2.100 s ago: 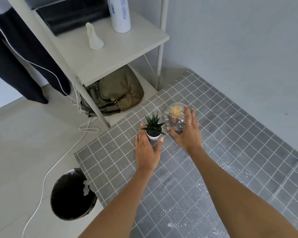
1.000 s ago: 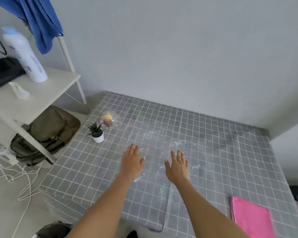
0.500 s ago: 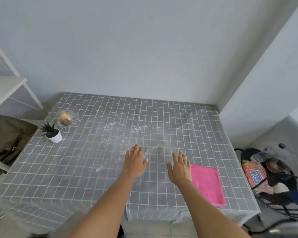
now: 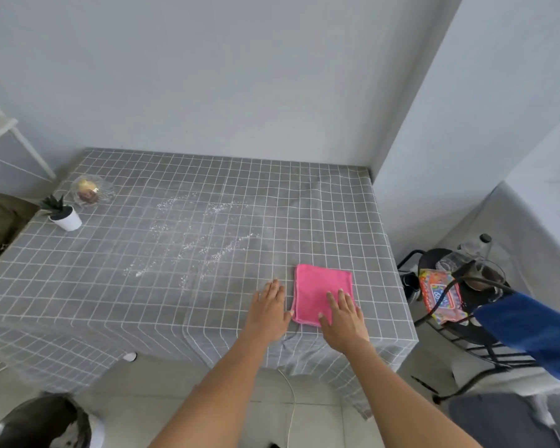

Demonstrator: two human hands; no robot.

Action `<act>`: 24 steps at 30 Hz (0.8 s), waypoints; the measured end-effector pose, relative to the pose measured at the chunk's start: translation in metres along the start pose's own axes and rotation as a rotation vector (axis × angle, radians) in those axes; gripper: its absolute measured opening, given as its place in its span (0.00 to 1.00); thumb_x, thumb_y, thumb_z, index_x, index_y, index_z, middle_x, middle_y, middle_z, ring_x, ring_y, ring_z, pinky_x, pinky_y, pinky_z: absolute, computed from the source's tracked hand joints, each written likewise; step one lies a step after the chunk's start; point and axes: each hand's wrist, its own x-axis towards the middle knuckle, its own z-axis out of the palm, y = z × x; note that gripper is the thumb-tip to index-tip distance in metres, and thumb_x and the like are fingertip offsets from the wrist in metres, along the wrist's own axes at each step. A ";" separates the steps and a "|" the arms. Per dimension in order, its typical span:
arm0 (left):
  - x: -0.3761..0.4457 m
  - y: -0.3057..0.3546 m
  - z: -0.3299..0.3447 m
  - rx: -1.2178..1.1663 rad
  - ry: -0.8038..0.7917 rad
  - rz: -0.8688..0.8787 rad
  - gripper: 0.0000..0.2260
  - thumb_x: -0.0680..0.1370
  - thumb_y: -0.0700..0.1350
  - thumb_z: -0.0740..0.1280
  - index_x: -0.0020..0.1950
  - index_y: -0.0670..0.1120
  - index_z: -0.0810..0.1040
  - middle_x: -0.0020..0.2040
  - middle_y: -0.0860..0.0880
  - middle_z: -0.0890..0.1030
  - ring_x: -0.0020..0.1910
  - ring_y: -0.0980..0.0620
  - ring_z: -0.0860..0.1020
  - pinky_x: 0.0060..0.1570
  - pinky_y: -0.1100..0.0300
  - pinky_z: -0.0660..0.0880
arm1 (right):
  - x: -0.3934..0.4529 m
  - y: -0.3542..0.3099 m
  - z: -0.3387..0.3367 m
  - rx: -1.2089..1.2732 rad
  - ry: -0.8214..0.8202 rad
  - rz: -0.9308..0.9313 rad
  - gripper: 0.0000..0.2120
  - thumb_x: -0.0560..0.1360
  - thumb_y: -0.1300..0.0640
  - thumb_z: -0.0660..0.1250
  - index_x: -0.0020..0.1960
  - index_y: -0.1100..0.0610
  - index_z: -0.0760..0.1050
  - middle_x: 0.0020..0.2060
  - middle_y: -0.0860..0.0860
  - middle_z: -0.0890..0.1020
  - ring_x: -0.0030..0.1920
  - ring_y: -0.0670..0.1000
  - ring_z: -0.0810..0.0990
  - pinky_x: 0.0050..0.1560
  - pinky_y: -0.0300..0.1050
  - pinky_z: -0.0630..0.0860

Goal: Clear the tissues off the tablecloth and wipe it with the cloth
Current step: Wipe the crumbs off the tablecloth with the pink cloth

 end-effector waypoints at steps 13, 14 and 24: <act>0.012 0.038 0.029 0.071 -0.047 0.059 0.34 0.81 0.52 0.55 0.77 0.46 0.36 0.78 0.46 0.37 0.77 0.48 0.38 0.76 0.46 0.42 | 0.000 0.042 0.011 -0.043 -0.020 -0.112 0.33 0.80 0.49 0.53 0.79 0.51 0.39 0.78 0.53 0.39 0.77 0.54 0.39 0.75 0.56 0.42; 0.013 0.038 0.031 0.074 -0.048 0.060 0.34 0.81 0.53 0.55 0.77 0.46 0.36 0.78 0.46 0.37 0.77 0.48 0.38 0.76 0.45 0.42 | 0.001 0.043 0.013 -0.050 -0.005 -0.113 0.32 0.81 0.50 0.51 0.79 0.51 0.39 0.78 0.52 0.39 0.77 0.54 0.40 0.75 0.56 0.42; 0.024 0.049 0.043 0.051 0.009 -0.011 0.32 0.82 0.55 0.51 0.77 0.46 0.34 0.78 0.47 0.36 0.77 0.49 0.38 0.73 0.44 0.39 | 0.005 0.047 0.014 -0.028 0.121 -0.114 0.28 0.82 0.59 0.50 0.79 0.50 0.44 0.78 0.50 0.48 0.78 0.51 0.45 0.77 0.52 0.45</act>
